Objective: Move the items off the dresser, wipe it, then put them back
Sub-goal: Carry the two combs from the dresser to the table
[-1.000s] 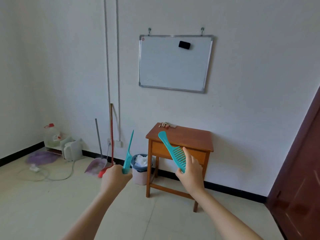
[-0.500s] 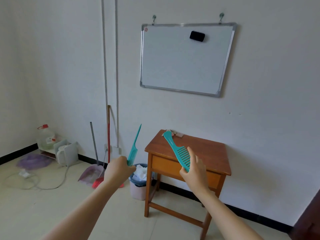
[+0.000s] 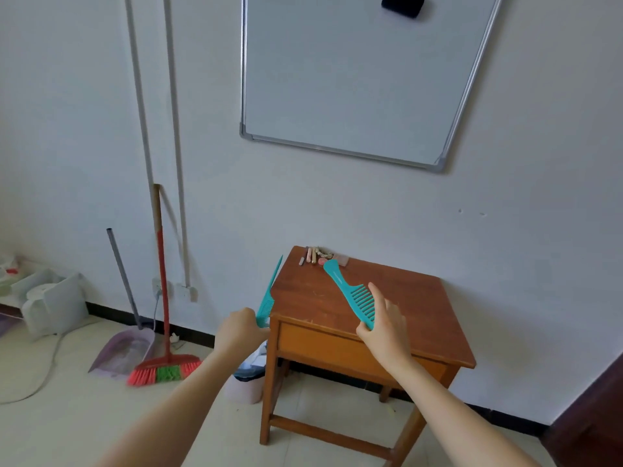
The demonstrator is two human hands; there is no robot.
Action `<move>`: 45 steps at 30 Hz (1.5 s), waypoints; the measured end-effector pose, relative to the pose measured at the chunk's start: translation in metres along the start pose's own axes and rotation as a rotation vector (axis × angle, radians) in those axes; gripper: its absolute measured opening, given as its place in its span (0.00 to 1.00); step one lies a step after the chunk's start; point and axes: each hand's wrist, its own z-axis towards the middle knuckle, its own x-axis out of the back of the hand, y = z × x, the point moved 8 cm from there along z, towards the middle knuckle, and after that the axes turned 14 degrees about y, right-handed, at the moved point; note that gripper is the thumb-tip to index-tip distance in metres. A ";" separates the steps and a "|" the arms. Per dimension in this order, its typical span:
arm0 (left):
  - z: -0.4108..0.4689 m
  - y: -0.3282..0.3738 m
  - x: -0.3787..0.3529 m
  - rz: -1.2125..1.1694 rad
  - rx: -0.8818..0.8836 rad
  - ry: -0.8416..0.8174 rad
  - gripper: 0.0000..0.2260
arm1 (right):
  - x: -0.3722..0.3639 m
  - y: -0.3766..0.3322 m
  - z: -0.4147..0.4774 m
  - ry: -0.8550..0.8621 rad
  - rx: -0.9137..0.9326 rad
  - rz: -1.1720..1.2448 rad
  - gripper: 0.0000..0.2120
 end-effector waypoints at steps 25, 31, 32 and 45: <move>0.252 0.184 -0.265 0.226 -0.080 -0.367 0.17 | -0.186 0.277 0.194 -0.023 -0.598 0.140 0.35; 0.278 0.203 -0.304 0.237 -0.011 -0.418 0.18 | -0.224 0.303 0.219 -0.081 -0.626 0.171 0.34; 0.281 0.204 -0.308 0.235 -0.009 -0.421 0.17 | -0.228 0.305 0.219 -0.082 -0.640 0.181 0.34; 0.309 0.215 -0.336 0.268 -0.047 -0.446 0.19 | -0.250 0.294 0.223 -0.070 -0.723 0.208 0.34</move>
